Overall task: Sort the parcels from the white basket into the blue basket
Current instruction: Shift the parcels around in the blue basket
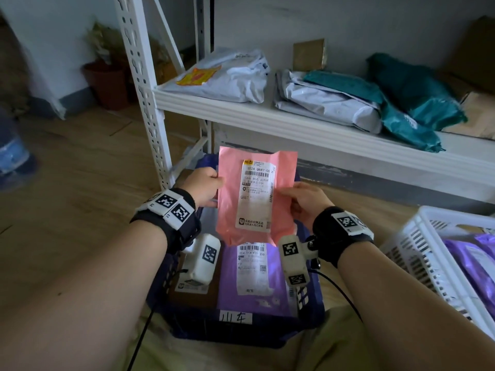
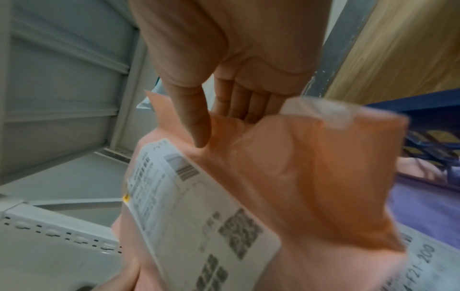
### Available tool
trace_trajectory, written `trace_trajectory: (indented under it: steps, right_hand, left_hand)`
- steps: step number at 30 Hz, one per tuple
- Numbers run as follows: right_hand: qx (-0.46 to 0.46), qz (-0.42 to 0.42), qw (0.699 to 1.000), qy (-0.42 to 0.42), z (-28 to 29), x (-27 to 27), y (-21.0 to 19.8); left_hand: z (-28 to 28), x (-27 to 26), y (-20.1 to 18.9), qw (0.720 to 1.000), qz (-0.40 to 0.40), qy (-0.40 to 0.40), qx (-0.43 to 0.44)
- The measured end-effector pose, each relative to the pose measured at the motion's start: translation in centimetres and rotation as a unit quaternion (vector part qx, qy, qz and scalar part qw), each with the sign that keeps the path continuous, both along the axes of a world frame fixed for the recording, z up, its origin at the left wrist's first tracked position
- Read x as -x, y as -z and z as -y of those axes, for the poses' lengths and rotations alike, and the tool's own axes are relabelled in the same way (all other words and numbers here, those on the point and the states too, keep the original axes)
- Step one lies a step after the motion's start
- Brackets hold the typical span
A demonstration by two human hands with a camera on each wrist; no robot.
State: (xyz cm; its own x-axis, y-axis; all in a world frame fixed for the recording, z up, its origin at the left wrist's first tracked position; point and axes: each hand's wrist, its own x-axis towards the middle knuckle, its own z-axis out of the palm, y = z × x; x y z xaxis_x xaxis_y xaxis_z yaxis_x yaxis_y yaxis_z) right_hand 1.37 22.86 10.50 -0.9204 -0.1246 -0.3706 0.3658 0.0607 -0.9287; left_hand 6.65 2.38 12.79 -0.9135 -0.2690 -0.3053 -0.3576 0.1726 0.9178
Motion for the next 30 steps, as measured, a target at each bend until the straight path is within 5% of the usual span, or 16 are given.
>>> trace_trajectory:
  steps: [30]
  right_hand:
    - [0.015,0.029,0.999,0.02,0.8,2.9,2.2]
  left_hand:
    - [1.5,1.5,0.7,0.999,0.03,-0.017,-0.037]
